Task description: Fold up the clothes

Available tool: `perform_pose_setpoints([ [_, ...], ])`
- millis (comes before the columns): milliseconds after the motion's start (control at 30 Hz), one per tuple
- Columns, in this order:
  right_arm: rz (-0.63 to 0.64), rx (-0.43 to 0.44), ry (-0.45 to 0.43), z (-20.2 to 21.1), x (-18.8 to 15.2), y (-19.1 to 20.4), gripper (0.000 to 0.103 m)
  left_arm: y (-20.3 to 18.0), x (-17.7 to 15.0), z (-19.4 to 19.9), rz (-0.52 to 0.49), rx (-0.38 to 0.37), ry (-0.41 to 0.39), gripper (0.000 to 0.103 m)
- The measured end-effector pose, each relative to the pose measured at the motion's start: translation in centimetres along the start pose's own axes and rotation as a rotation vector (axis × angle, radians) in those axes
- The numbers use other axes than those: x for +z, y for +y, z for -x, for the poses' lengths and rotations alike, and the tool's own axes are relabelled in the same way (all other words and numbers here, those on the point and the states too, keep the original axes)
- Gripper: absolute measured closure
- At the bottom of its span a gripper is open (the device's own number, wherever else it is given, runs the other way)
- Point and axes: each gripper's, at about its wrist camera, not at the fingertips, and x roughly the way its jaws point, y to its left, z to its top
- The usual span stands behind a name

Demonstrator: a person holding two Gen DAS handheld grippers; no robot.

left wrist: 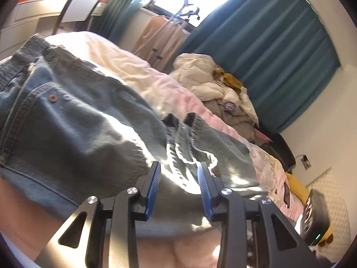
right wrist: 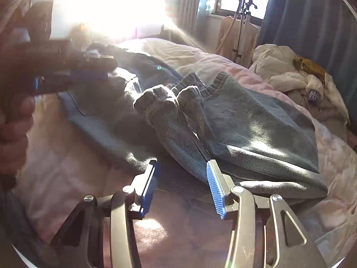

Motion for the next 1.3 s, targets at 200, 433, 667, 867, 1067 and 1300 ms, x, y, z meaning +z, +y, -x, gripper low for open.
perform_pose_setpoints([
  [200, -0.120, -0.027, -0.096, 1.1, 1.4, -3.3, 0.057, -2.2, -0.5, -1.9, -0.083, -0.016, 0.013, 0.068],
  [433, -0.138, -0.019, -0.011, -4.2, 0.2, -4.7, 0.057, -3.2, -1.5, -4.9, -0.139, -0.035, 0.072, 0.068],
  [667, -0.209, 0.024, -0.013, -4.0, -0.1, -6.1, 0.057, -4.0, -2.0, -6.2, -0.188, -0.004, 0.107, 0.068],
  [867, -0.248, 0.060, -0.025, -4.0, 0.0, -6.6, 0.056, -4.0, -2.6, -6.6, -0.238, 0.082, 0.124, 0.087],
  [1067, -0.258, 0.112, -0.074, -3.3, 0.6, -6.6, 0.052, -4.0, -3.0, -6.5, -0.234, 0.151, 0.179, 0.097],
  [1300, -0.180, 0.176, -0.114, -3.7, 1.2, -5.0, 0.043, -2.6, -3.5, -5.7, -0.124, 0.161, 0.266, 0.099],
])
